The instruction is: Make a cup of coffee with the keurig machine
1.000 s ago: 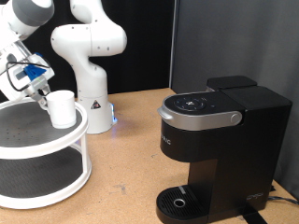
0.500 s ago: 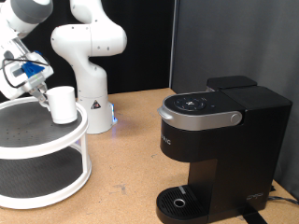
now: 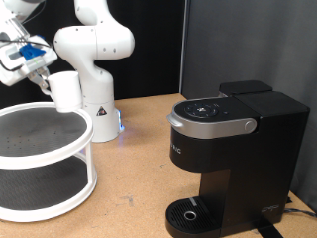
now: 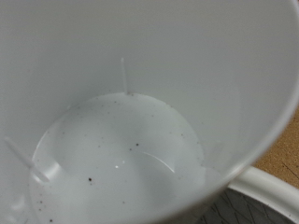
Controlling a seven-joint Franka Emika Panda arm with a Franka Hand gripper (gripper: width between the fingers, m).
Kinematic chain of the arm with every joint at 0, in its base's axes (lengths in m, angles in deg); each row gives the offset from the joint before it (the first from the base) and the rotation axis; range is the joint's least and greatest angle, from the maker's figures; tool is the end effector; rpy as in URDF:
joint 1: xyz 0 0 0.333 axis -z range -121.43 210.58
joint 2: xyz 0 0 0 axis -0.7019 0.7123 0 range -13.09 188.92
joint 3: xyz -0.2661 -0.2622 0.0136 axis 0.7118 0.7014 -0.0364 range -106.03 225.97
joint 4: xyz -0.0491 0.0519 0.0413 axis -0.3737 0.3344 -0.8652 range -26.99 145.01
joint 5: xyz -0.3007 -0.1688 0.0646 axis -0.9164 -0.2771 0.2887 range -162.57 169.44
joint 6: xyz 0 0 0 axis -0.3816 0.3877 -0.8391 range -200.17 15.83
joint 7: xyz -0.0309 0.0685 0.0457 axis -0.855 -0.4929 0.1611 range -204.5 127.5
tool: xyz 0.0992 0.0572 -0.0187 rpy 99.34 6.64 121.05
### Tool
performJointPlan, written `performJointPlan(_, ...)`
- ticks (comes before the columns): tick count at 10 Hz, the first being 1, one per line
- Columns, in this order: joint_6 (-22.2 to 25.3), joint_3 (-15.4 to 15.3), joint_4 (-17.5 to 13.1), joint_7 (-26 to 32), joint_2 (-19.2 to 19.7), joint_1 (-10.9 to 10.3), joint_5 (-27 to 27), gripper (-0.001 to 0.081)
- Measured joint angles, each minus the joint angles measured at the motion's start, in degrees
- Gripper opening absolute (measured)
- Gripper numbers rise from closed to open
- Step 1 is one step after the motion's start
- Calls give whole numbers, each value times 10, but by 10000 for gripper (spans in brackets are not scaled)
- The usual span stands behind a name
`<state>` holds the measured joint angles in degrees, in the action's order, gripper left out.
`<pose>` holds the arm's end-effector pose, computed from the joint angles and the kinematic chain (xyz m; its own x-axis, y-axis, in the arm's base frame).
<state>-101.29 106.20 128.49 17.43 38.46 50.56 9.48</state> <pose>0.1481 -0.2024 0.4357 0.8794 0.1085 0.4636 0.3277 -0.8443 -0.4241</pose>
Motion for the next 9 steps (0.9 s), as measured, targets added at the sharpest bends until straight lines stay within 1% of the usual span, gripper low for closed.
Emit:
performJointPlan(1, 16, -13, -8, -18, -10, 1, 2, 69)
performJointPlan(3, 55, -33, -25, -24, -24, 1, -3, 69)
performJointPlan(5, 51, -31, -20, -27, -22, 1, 5, 69)
performJointPlan(6, 46, -31, -18, -36, -20, -1, 15, 69)
performJointPlan(7, 30, -33, -12, -45, -17, -6, 27, 69)
performJointPlan(9, -21, -47, 3, -70, -6, -25, 41, 69)
